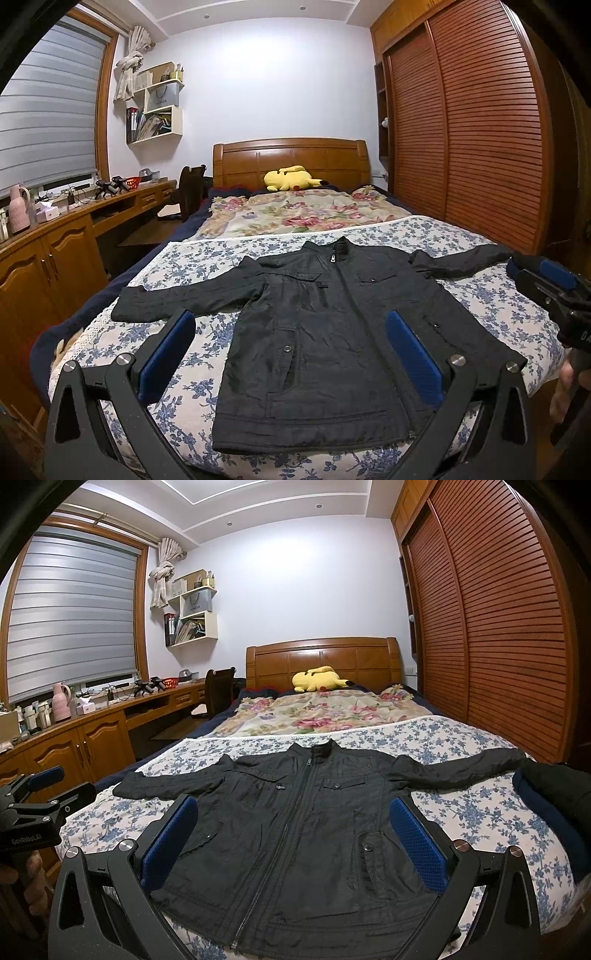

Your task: Fold large clothes

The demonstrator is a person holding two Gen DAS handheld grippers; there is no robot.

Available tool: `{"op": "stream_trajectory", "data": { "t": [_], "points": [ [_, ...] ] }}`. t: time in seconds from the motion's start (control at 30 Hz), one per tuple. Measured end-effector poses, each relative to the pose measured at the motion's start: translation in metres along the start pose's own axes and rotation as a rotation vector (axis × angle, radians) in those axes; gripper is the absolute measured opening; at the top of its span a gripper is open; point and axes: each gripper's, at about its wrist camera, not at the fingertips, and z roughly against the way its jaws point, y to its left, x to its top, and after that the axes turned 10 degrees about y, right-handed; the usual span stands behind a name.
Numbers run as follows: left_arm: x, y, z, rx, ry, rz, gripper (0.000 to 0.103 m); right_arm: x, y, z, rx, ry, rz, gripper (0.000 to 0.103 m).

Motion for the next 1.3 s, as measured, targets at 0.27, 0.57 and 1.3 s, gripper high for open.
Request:
{"op": "stream_trajectory", "data": {
  "t": [0.27,0.57,1.3],
  "points": [
    [-0.0012,-0.0006,-0.0007,-0.001,0.000,0.003,0.103,0.0002,-0.0009,0.0007,0.005,-0.001,0.000,0.103],
    [-0.0001,-0.0014,-0.0013,-0.004,-0.001,0.001,0.103,0.0001,-0.0007,0.0003,0.006,0.001,0.001,0.103],
    [-0.0030,0.0036,-0.0039,-0.008,-0.005,0.016,0.103,-0.0014,0.0004,0.0010,0.011,0.004,-0.001,0.103]
  ]
}}
